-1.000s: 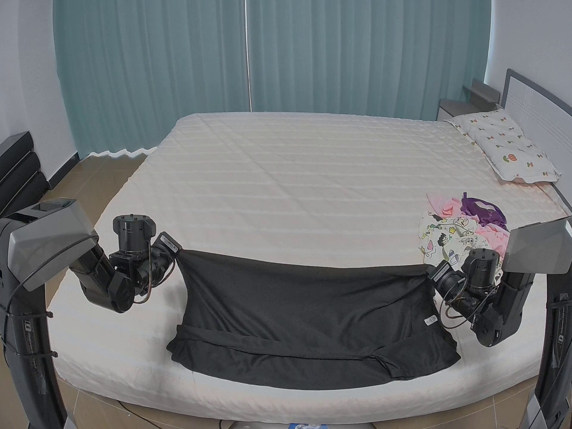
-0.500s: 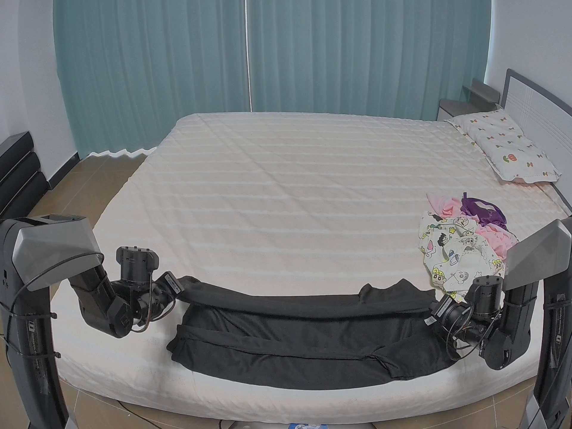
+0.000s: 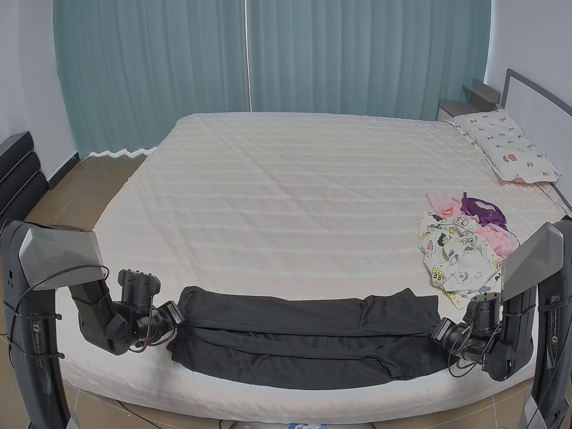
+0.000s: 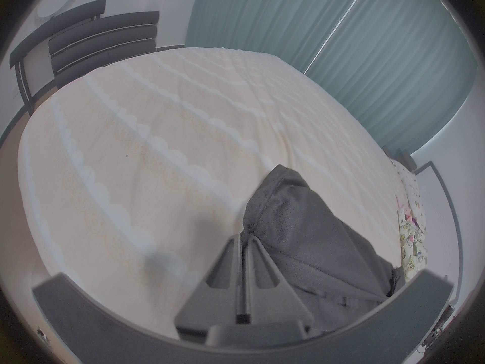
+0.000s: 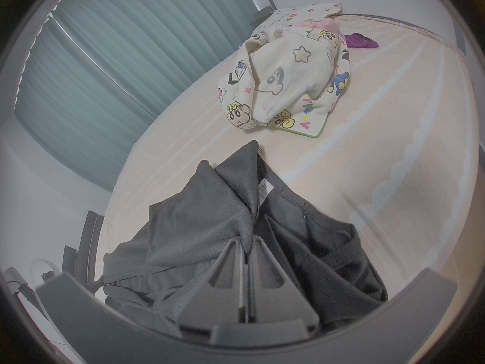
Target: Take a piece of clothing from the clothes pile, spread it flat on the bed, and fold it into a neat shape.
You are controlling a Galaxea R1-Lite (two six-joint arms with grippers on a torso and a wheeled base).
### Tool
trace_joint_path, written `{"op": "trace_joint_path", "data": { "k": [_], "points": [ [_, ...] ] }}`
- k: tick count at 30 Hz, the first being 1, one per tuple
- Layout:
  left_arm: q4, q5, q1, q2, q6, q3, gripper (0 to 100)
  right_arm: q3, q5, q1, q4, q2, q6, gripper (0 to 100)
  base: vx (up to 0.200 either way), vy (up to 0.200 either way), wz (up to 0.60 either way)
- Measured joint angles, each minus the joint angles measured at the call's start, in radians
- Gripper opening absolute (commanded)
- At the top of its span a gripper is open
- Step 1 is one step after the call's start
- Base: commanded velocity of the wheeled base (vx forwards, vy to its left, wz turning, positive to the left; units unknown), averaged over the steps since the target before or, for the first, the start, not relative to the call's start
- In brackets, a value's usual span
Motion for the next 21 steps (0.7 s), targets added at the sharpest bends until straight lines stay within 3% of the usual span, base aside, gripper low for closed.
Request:
{"op": "trace_joint_path", "data": {
  "k": [1,2,11,17,21],
  "points": [
    [0.000,0.000,0.000,0.002,0.000,0.002,100,-0.002,0.000,0.000,0.000,0.001,0.000,0,0.000,0.000,0.00],
    [0.000,0.000,0.000,0.004,0.000,0.003,100,-0.003,0.000,0.000,0.000,0.002,0.000,100,0.000,0.000,0.00],
    [-0.001,0.005,-0.002,-0.010,-0.003,0.050,100,-0.011,0.005,-0.007,0.000,-0.016,0.024,100,0.000,0.000,0.00],
    [0.007,-0.013,0.031,-0.092,-0.020,0.046,100,0.009,0.035,-0.015,0.000,-0.069,0.127,100,0.000,0.000,0.00],
    [0.021,-0.036,0.042,-0.122,-0.031,-0.010,100,0.015,0.044,-0.020,0.000,-0.086,0.144,100,0.000,0.000,0.00]
  ]
}}
